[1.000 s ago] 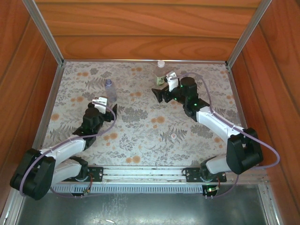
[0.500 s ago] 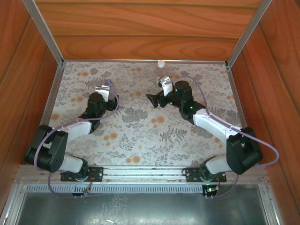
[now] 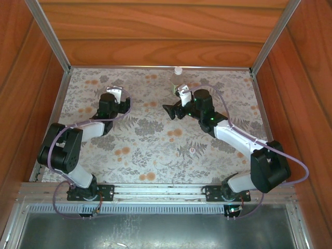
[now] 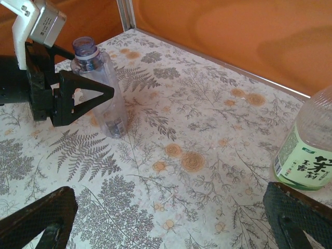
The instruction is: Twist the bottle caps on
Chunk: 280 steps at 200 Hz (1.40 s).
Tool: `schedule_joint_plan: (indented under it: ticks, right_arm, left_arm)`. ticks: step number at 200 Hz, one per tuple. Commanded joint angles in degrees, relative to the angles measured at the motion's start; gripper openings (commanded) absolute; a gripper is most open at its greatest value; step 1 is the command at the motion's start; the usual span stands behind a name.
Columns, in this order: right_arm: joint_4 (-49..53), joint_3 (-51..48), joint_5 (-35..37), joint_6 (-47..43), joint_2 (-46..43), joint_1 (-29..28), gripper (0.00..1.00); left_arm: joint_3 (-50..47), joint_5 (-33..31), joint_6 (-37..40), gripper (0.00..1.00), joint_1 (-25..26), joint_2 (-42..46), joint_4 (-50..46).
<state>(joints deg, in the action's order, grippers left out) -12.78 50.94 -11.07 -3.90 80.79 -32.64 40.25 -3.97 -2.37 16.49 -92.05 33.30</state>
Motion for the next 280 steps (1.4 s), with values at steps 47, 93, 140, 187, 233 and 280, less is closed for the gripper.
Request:
schedule_joint_plan:
  ticks: [47, 93, 140, 187, 233, 280]
  right_arm:
    - [0.1, 0.3, -2.0, 1.1, 0.1, -0.3, 0.97]
    - [0.5, 0.5, -2.2, 2.0, -0.6, -0.3, 0.97]
    - [2.4, 0.2, -2.4, 5.8, -3.2, -0.3, 0.97]
    - [6.7, -4.0, -4.1, 5.0, -10.6, -0.3, 0.99]
    - [18.5, -10.2, 5.1, 11.1, -24.3, 0.7, 0.96]
    - [25.9, -18.1, 6.0, 15.6, -36.2, 2.8, 1.0]
  left_arm:
    - [2.1, 4.5, 1.6, 0.7, -1.2, -1.6, -0.2]
    - [1.6, 7.8, 2.8, 0.58, -1.3, -0.6, -0.2]
    - [0.1, 12.7, 5.7, 0.55, -1.1, 1.7, -0.3]
    - [-3.2, 23.9, 11.6, 0.55, 2.2, 5.9, -0.4]
    - [-4.1, 36.3, 17.4, 0.53, 9.2, 6.4, -0.9]
    - [-2.9, 45.4, 20.8, 0.53, 15.7, 3.3, -1.7]
